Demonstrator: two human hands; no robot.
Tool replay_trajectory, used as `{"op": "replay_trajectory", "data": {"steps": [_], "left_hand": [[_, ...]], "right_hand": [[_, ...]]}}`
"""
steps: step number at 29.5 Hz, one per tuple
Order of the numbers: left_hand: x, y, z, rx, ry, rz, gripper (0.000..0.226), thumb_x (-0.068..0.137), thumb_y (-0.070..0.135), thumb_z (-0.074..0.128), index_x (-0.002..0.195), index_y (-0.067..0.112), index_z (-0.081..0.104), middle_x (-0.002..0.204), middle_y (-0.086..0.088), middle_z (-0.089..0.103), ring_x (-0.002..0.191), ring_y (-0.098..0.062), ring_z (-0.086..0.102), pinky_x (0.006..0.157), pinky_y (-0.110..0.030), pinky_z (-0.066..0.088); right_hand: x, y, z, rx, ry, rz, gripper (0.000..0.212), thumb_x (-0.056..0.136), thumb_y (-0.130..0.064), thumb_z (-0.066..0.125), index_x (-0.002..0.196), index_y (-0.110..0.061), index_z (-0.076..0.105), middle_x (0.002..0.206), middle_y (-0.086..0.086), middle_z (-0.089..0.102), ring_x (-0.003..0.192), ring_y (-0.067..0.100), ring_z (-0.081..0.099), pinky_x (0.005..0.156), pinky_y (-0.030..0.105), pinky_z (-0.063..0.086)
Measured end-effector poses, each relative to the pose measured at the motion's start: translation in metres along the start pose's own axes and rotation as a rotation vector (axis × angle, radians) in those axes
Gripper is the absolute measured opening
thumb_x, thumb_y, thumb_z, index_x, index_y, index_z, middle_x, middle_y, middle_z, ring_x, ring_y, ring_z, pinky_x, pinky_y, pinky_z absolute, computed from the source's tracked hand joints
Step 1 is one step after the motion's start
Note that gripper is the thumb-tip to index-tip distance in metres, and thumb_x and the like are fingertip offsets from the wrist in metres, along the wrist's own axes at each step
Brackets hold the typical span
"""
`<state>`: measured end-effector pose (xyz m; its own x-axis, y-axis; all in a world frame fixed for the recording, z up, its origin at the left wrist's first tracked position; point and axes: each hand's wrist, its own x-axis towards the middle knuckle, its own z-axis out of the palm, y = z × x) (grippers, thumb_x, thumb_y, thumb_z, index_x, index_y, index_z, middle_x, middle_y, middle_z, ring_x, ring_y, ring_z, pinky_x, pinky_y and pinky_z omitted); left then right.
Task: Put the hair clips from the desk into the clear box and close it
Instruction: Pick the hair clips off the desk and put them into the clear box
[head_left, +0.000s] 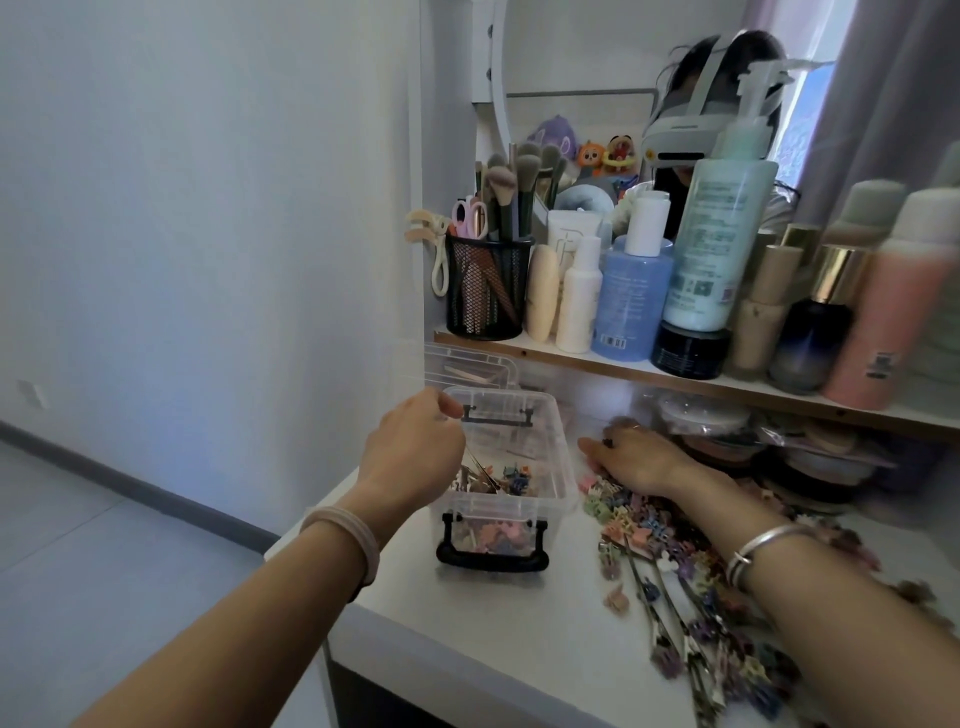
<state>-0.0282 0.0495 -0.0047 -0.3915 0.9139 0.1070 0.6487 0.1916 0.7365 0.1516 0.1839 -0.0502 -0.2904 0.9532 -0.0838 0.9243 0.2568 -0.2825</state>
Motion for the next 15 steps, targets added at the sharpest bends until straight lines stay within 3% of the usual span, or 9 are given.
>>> {"op": "replay_trajectory", "data": {"steps": [4, 9, 15], "left_hand": [[0.0, 0.0, 0.0, -0.007, -0.001, -0.004, 0.034, 0.093, 0.007, 0.035, 0.12, 0.016, 0.053, 0.101, 0.0, 0.049, 0.1, -0.026, 0.054, 0.095, -0.047, 0.047], [-0.001, -0.001, 0.0, -0.002, -0.005, 0.0, 0.033, 0.093, 0.008, 0.035, 0.12, 0.016, 0.053, 0.1, -0.002, 0.052, 0.097, -0.024, 0.054, 0.095, -0.046, 0.047], [-0.006, 0.0, -0.002, 0.022, -0.005, -0.003, 0.034, 0.092, 0.008, 0.035, 0.121, 0.016, 0.053, 0.122, -0.006, 0.057, 0.106, -0.027, 0.056, 0.096, -0.045, 0.047]], "right_hand": [[-0.005, -0.004, -0.003, -0.016, 0.107, -0.091, 0.032, 0.096, -0.028, 0.043, 0.1, -0.007, 0.067, 0.119, 0.013, 0.061, 0.11, 0.027, 0.055, 0.094, 0.033, 0.043], [-0.014, -0.004, -0.009, 0.036, 0.076, -0.133, 0.02, 0.088, -0.022, 0.059, 0.092, -0.009, 0.074, 0.103, 0.007, 0.071, 0.095, 0.017, 0.06, 0.085, 0.025, 0.045], [-0.022, -0.007, -0.018, 0.07, 0.104, -0.142, 0.013, 0.082, -0.016, 0.066, 0.088, -0.009, 0.076, 0.096, 0.005, 0.074, 0.076, 0.008, 0.058, 0.07, 0.018, 0.04]]}}
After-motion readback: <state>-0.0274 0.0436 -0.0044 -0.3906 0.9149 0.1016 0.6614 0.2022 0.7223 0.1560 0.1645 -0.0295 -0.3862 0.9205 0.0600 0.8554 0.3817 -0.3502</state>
